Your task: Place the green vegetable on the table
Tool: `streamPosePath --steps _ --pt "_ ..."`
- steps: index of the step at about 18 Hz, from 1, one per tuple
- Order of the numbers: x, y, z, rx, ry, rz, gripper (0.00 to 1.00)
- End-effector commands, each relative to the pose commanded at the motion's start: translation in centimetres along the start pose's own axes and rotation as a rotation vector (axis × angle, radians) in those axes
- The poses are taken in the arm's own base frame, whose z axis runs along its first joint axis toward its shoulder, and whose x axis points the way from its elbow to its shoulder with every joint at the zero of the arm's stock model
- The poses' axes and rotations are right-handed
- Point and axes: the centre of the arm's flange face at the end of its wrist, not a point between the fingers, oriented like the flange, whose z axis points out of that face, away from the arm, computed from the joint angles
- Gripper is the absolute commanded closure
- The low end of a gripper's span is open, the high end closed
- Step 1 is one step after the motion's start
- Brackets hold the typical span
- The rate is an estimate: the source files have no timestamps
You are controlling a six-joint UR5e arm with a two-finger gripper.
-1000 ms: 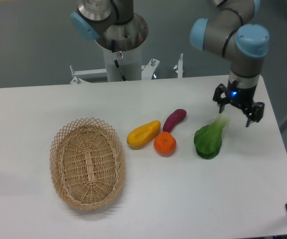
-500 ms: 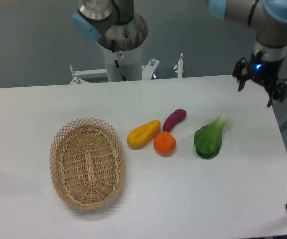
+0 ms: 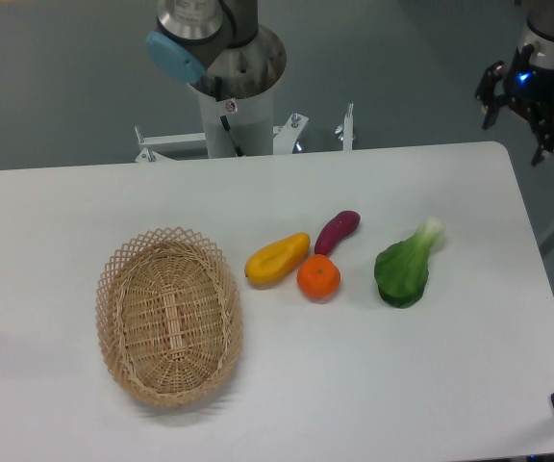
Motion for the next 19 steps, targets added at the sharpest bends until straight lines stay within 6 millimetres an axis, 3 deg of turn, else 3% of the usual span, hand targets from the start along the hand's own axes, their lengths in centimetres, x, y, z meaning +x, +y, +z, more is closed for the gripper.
streamPosePath --steps 19 --pt "-0.02 -0.47 0.29 0.021 -0.004 -0.004 0.0"
